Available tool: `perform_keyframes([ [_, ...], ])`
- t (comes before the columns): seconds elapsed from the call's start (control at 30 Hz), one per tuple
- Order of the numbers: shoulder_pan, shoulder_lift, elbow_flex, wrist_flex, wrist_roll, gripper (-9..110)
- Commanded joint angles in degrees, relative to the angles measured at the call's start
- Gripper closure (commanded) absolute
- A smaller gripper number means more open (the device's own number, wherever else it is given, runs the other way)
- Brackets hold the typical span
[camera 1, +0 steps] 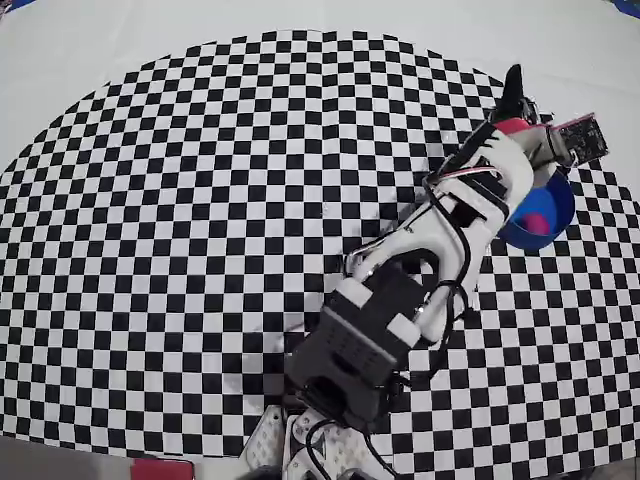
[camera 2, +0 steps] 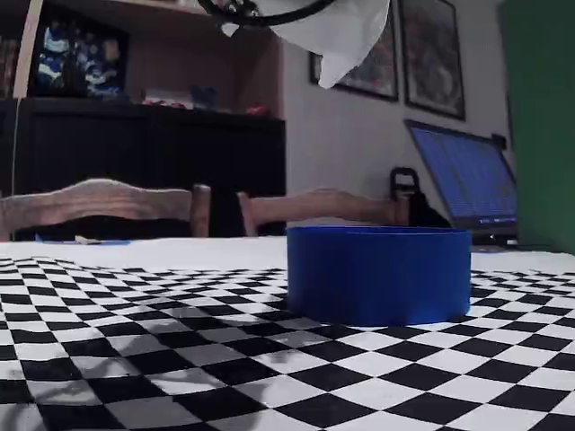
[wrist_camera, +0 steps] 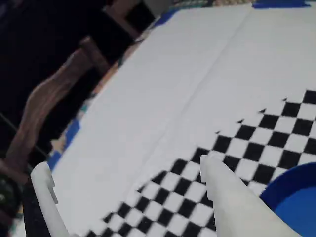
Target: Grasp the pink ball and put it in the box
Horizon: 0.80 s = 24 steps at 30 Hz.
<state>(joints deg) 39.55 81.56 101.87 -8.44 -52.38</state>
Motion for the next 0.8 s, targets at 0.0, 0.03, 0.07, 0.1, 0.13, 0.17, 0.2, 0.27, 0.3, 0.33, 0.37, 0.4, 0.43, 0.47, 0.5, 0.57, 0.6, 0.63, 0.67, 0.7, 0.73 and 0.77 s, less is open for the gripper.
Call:
perform_keyframes([
  [0.0,-3.25,9.40,0.79,2.90,8.96,77],
  [0.03,-4.22,11.34,1.58,3.69,11.69,84],
  [0.07,-5.27,13.27,2.55,4.66,13.89,90],
  [0.1,-6.33,15.29,3.52,5.71,15.56,95],
  [0.13,-7.56,17.31,4.39,7.03,17.05,100],
  [0.17,-8.70,19.34,5.36,8.26,19.34,101],
  [0.2,-9.84,21.45,6.33,9.67,21.45,101],
  [0.27,-12.30,25.84,9.05,11.87,25.22,101],
  [0.3,-13.62,28.13,10.90,12.66,26.54,101],
  [0.33,-14.94,30.59,13.27,12.92,27.51,101],
  [0.37,-16.17,33.13,15.91,12.92,28.48,101],
  [0.4,-17.31,35.68,18.54,12.92,29.27,101],
  [0.43,-18.54,38.23,21.36,12.92,30.06,101],
  [0.47,-19.60,40.69,24.17,13.01,30.76,101],
  [0.5,-20.65,43.24,27.07,13.10,31.20,101],
  [0.57,-23.03,49.92,34.37,13.10,32.87,101],
  [0.6,-23.99,52.65,37.53,13.10,33.22,101],
  [0.63,-24.96,55.63,40.61,13.10,33.49,101],
  [0.67,-25.75,58.54,43.68,13.18,33.93,101],
  [0.7,-26.54,61.44,46.41,13.80,34.45,101],
  [0.73,-27.33,64.34,48.87,14.85,34.80,101],
  [0.77,-28.12,66.88,50.98,15.91,35.51,101],
])
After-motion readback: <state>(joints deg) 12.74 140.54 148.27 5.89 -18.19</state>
